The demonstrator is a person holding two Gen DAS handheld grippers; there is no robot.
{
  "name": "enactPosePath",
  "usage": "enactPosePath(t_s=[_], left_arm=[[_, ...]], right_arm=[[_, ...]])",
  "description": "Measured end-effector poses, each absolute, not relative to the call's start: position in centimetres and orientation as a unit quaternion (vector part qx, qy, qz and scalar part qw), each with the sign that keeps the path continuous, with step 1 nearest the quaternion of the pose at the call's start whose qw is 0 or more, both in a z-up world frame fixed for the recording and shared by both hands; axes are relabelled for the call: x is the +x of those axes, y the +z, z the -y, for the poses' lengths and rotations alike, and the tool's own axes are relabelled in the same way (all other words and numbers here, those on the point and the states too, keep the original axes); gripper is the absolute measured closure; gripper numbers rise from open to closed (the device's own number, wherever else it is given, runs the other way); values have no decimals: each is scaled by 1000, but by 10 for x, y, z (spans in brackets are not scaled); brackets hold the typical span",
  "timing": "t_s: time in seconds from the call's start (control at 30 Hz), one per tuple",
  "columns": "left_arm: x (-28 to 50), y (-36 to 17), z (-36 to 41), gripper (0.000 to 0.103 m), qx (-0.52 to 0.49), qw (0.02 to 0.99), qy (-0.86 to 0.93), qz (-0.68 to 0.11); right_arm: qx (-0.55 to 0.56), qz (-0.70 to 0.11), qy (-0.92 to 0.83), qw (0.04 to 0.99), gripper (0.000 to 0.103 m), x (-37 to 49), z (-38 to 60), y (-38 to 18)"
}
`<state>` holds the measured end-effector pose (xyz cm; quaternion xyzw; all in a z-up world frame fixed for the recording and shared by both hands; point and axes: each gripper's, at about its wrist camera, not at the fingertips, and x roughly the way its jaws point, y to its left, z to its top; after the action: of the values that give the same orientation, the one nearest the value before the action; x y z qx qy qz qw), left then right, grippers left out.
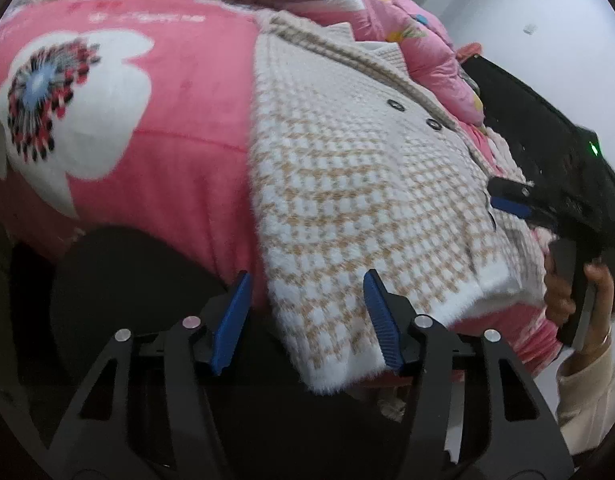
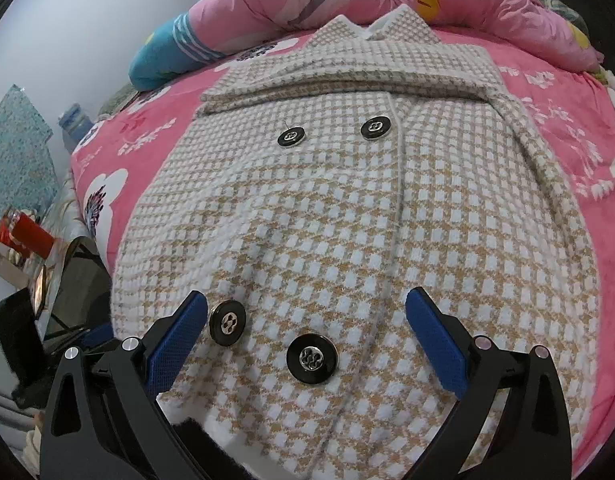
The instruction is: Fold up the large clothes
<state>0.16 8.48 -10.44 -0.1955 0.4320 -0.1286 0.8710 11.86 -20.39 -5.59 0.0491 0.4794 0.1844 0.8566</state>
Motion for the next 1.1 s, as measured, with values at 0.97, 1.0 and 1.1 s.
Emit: enactPosePath(t_s=[0.97,1.0,1.1], left_arm=[[35,-107,-37,52,-130,830,-137,-524],[36,-108,-36,52,-129,830,-131,-527],[34,-107,-30,52,-124,833,-112,-528]], right_arm=[[65,-448,149,879,6,85,255,-36],[63,-449,144,879,6,82,260,-36],[53,-456,118,881,7,74,282,-37]])
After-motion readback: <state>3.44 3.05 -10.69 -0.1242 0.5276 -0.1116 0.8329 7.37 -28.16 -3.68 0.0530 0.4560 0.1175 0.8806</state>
